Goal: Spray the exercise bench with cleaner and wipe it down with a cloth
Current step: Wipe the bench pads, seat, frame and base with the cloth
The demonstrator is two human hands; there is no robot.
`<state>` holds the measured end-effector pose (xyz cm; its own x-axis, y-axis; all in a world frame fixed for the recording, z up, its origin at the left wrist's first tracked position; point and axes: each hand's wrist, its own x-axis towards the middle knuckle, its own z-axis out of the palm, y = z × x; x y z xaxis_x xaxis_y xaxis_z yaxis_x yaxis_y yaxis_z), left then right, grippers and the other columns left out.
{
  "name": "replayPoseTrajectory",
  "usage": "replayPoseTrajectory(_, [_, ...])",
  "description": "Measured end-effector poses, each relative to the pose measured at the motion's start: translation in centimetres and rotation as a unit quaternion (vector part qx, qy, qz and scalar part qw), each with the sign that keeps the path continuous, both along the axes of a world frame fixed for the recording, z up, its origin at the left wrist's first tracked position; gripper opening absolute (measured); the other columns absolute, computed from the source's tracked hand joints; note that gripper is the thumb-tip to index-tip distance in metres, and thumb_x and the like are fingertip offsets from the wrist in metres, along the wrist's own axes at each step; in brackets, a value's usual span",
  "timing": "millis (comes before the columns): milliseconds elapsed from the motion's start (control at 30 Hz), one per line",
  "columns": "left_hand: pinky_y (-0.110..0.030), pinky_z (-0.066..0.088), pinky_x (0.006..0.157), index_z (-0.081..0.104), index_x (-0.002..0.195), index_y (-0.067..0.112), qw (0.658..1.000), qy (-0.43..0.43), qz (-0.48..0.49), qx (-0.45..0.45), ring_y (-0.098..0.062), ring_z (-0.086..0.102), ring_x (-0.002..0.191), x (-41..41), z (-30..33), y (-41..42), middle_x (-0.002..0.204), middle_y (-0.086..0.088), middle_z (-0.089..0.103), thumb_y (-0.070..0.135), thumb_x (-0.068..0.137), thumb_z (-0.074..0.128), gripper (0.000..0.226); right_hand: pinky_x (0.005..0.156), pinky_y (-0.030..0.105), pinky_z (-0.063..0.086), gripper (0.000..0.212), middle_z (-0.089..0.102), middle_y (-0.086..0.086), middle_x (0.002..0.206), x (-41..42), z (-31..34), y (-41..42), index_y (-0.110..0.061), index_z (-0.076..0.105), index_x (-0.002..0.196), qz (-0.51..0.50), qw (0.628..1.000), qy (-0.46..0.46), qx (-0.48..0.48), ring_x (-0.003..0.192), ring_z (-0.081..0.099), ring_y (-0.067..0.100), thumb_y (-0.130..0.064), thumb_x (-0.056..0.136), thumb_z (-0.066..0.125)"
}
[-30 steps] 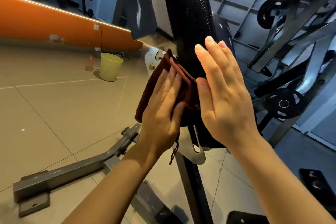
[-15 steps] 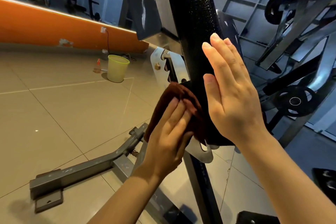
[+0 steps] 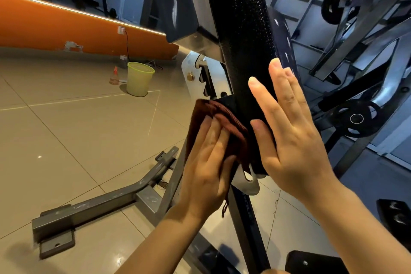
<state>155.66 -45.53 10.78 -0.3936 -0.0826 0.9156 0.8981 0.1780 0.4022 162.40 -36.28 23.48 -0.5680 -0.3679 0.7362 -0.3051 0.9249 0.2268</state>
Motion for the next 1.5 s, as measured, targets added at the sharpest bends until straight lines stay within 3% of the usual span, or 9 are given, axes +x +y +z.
replayPoseTrajectory(133, [-0.029,0.014,0.121,0.021,0.148,0.008,0.995,-0.073,-0.023,0.058,-0.023,0.015,0.148,-0.7,4.1,-0.2,0.156,-0.005,0.021,0.034,0.104,0.028,0.051,0.122,0.039,0.018,0.048,0.024,0.015,0.157,-0.3,-0.1,-0.3,-0.003,0.04,0.145,0.008,0.999,0.019,-0.028,0.149,0.015,0.031,-0.014,0.098,0.045])
replayPoseTrajectory(667, [-0.03,0.012,0.121,0.013,0.151,0.02,0.998,-0.024,-0.021,0.049,-0.014,0.01,0.149,0.8,0.7,1.7,0.16,0.018,0.007,0.03,0.106,0.028,0.049,0.121,0.03,0.016,0.048,0.025,0.008,0.157,-0.3,-0.4,-0.4,-0.007,0.043,0.145,-0.003,0.999,0.033,-0.032,0.149,0.019,0.028,-0.016,0.098,0.046])
replayPoseTrajectory(833, [-0.027,0.015,0.12,0.02,0.148,0.01,0.992,-0.086,-0.052,0.082,-0.02,0.013,0.149,-1.0,4.1,0.1,0.157,-0.003,0.017,0.029,0.104,0.029,0.049,0.122,0.029,0.016,0.048,0.026,0.009,0.157,-0.3,-0.3,-0.4,-0.007,0.044,0.144,0.0,0.998,0.034,-0.044,0.149,0.019,0.028,-0.016,0.098,0.045])
replayPoseTrajectory(1033, [-0.034,0.05,0.095,0.035,0.145,0.018,0.947,-0.188,-0.107,0.237,-0.017,0.057,0.119,1.0,1.1,-0.6,0.14,-0.008,0.053,0.034,0.099,0.035,0.049,0.121,0.025,0.012,0.048,0.026,0.008,0.157,-0.2,-0.3,-0.4,-0.008,0.044,0.145,0.007,0.999,0.019,-0.051,0.149,0.018,0.027,-0.018,0.098,0.044])
replayPoseTrajectory(1167, [-0.061,0.04,0.102,0.045,0.143,0.019,0.86,-0.313,-0.138,0.378,-0.04,0.049,0.123,2.8,1.3,-2.1,0.133,-0.016,0.056,0.055,0.096,0.039,0.059,0.12,0.021,0.01,0.049,0.024,0.004,0.159,0.1,-0.2,-0.5,-0.012,0.042,0.147,-0.011,0.999,0.011,-0.049,0.15,0.015,0.023,-0.021,0.099,0.043])
replayPoseTrajectory(1300, [-0.042,0.051,0.092,0.038,0.143,0.003,0.933,-0.144,-0.071,0.321,-0.02,0.06,0.111,3.9,5.0,-4.9,0.126,0.002,0.062,0.042,0.103,0.032,0.056,0.122,0.042,0.011,0.052,0.015,-0.008,0.162,0.6,1.0,-0.5,-0.025,0.029,0.152,-0.014,0.998,-0.046,-0.044,0.15,0.005,0.01,-0.032,0.101,0.039])
replayPoseTrajectory(1367, [-0.047,0.053,0.082,0.036,0.141,0.0,0.954,-0.078,-0.057,0.283,-0.028,0.063,0.1,2.8,7.8,-6.4,0.119,-0.011,0.064,0.044,0.103,0.028,0.059,0.122,0.045,0.011,0.055,0.013,-0.012,0.161,0.1,2.8,-1.1,-0.03,0.024,0.153,-0.01,0.998,-0.051,-0.045,0.15,0.006,0.007,-0.041,0.1,0.036])
replayPoseTrajectory(1433, [-0.061,0.039,0.102,0.033,0.144,0.008,0.979,-0.022,-0.009,0.203,-0.046,0.048,0.124,0.6,10.7,-7.4,0.139,-0.028,0.048,0.037,0.104,0.028,0.049,0.122,0.046,0.012,0.058,0.012,-0.012,0.161,-1.4,4.7,-2.2,-0.033,0.021,0.153,-0.019,0.998,-0.048,-0.041,0.15,0.006,0.008,-0.048,0.098,0.034])
replayPoseTrajectory(1500, [-0.045,0.012,0.122,0.027,0.146,0.011,0.991,0.002,0.067,0.115,-0.027,0.021,0.146,-2.3,13.1,-8.1,0.154,-0.012,0.029,0.029,0.104,0.031,0.046,0.122,0.047,0.014,0.057,0.011,-0.009,0.163,-3.0,5.7,-3.1,-0.032,0.024,0.153,-0.032,0.998,-0.034,-0.029,0.15,0.004,0.01,-0.045,0.098,0.035])
